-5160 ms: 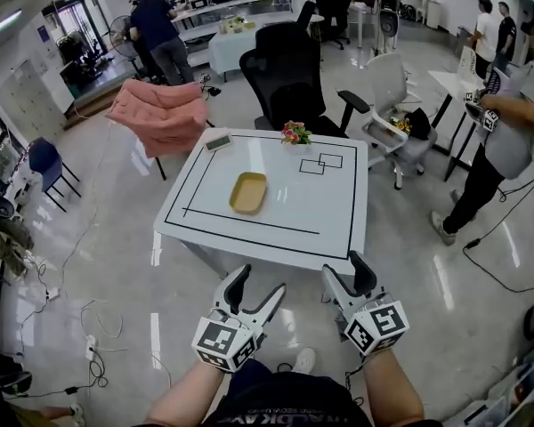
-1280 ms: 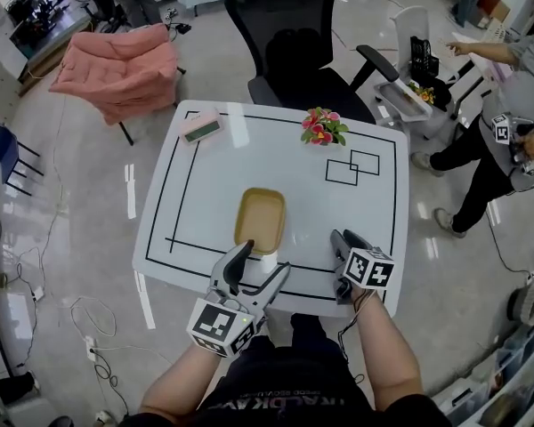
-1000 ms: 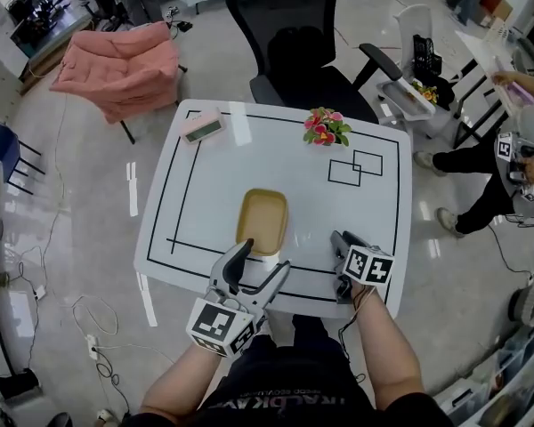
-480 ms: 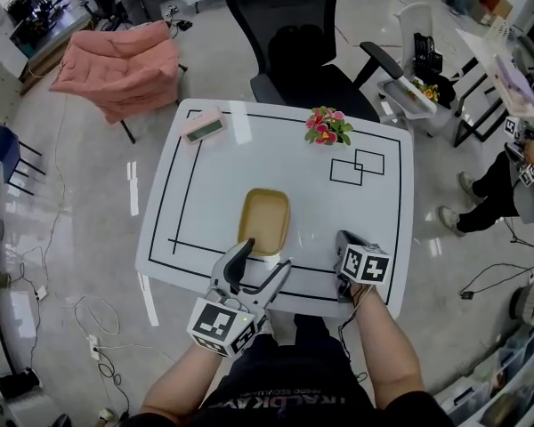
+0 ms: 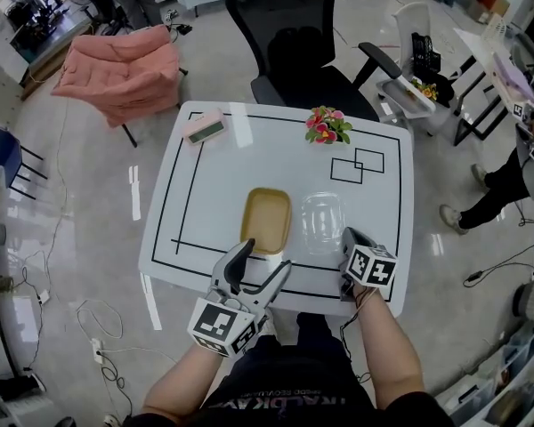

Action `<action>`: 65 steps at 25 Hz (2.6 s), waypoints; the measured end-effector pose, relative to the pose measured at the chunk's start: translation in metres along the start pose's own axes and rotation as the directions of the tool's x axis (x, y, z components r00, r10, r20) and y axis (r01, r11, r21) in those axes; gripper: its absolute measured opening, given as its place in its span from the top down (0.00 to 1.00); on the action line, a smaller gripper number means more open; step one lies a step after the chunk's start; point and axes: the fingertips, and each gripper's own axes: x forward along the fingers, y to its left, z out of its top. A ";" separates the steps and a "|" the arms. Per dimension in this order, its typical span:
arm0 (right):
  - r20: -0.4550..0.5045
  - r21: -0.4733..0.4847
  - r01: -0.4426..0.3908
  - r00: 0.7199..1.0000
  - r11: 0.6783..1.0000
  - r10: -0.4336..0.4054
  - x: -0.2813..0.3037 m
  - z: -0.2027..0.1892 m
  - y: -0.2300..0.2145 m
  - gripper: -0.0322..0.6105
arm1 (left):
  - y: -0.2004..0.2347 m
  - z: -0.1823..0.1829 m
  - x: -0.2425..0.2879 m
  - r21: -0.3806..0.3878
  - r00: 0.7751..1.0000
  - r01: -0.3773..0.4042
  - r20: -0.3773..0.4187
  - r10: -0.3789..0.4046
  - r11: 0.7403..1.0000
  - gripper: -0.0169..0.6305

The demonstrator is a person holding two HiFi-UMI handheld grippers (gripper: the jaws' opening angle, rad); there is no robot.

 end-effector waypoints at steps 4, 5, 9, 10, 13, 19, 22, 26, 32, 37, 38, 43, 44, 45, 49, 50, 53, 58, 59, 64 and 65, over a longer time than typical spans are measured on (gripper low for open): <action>0.043 -0.022 0.003 0.999 1.000 -0.002 -0.011 0.011 0.004 0.95 | -0.004 0.003 -0.003 0.007 1.000 0.014 0.004 -0.014 1.000 0.48; 0.051 -0.024 0.005 0.999 1.000 -0.003 -0.013 0.013 0.004 0.95 | -0.005 0.003 -0.003 0.009 1.000 0.017 0.006 -0.017 1.000 0.48; 0.097 -0.029 0.005 0.995 1.000 -0.002 -0.026 0.020 0.009 0.95 | -0.010 0.006 -0.008 0.017 0.999 0.032 0.014 -0.032 0.999 0.49; 0.110 -0.033 0.004 0.994 0.999 -0.001 -0.030 0.022 0.011 0.95 | -0.011 0.007 -0.010 0.018 0.999 0.035 0.016 -0.036 0.999 0.49; 0.149 -0.052 0.001 0.989 0.999 0.007 -0.042 0.030 0.018 0.95 | -0.014 0.009 -0.015 0.025 0.999 0.044 0.021 -0.044 0.999 0.49; 0.225 -0.101 -0.017 0.974 0.995 0.039 -0.070 0.047 0.041 0.95 | -0.020 0.012 -0.026 0.040 0.998 0.061 0.028 -0.062 0.997 0.51; 0.266 -0.131 -0.019 0.962 0.991 0.053 -0.086 0.055 0.054 0.95 | -0.023 0.013 -0.032 0.049 0.997 0.073 0.034 -0.074 0.996 0.53; 0.324 -0.156 -0.025 0.943 0.987 0.075 -0.110 0.064 0.072 0.95 | -0.027 0.016 -0.041 0.058 0.995 0.087 0.044 -0.090 0.994 0.57; 0.403 -0.192 -0.031 0.909 0.981 0.107 -0.148 0.077 0.103 0.95 | -0.027 0.024 -0.059 0.075 0.991 0.110 0.064 -0.115 0.991 0.68; 0.467 -0.218 -0.032 0.875 0.976 0.133 -0.179 0.083 0.133 0.95 | -0.024 0.029 -0.076 0.089 0.987 0.131 0.077 -0.138 0.987 0.80; 0.477 -0.223 -0.032 0.868 0.974 0.138 -0.186 0.084 0.139 0.95 | -0.024 0.030 -0.081 0.094 0.987 0.133 0.080 -0.140 0.987 0.83; 0.524 -0.248 -0.028 0.837 0.968 0.158 -0.216 0.083 0.166 0.95 | -0.023 0.033 -0.099 0.109 0.984 0.142 0.091 -0.152 0.984 0.94; 0.530 -0.252 -0.028 0.832 0.967 0.162 -0.222 0.083 0.170 0.95 | -0.023 0.033 -0.102 0.109 0.984 0.143 0.092 -0.153 0.984 0.95; 0.536 -0.257 -0.027 0.828 0.966 0.166 -0.228 0.082 0.174 0.95 | -0.023 0.033 -0.105 0.109 0.984 0.144 0.092 -0.155 0.984 0.95; 0.555 -0.278 -0.021 0.812 0.960 0.179 -0.254 0.076 0.184 0.95 | -0.034 0.033 -0.115 0.117 0.981 0.159 0.097 -0.170 0.980 0.97; 0.560 -0.282 -0.021 0.808 0.959 0.182 -0.260 0.074 0.185 0.95 | -0.038 0.034 -0.117 0.120 0.980 0.162 0.100 -0.174 0.980 0.97; 0.569 -0.297 -0.024 0.798 0.955 0.197 -0.276 0.070 0.187 0.95 | -0.047 0.033 -0.123 0.120 0.979 0.162 0.108 -0.175 0.979 0.97; 0.566 -0.321 -0.043 0.792 0.946 0.228 -0.299 0.060 0.183 0.95 | -0.065 0.028 -0.130 0.097 0.982 0.134 0.119 -0.145 0.986 0.97; 0.563 -0.324 -0.049 0.792 0.945 0.235 -0.302 0.056 0.180 0.95 | -0.069 0.026 -0.130 0.093 0.983 0.126 0.122 -0.137 0.988 0.97; 0.533 -0.338 -0.084 0.804 0.937 0.264 -0.320 0.034 0.152 0.95 | -0.103 0.011 -0.127 0.087 0.990 0.079 0.114 -0.089 0.993 0.97; 0.526 -0.339 -0.093 0.807 0.936 0.271 -0.324 0.029 0.146 0.95 | -0.111 0.008 -0.128 0.087 0.991 0.071 0.112 -0.080 0.994 0.97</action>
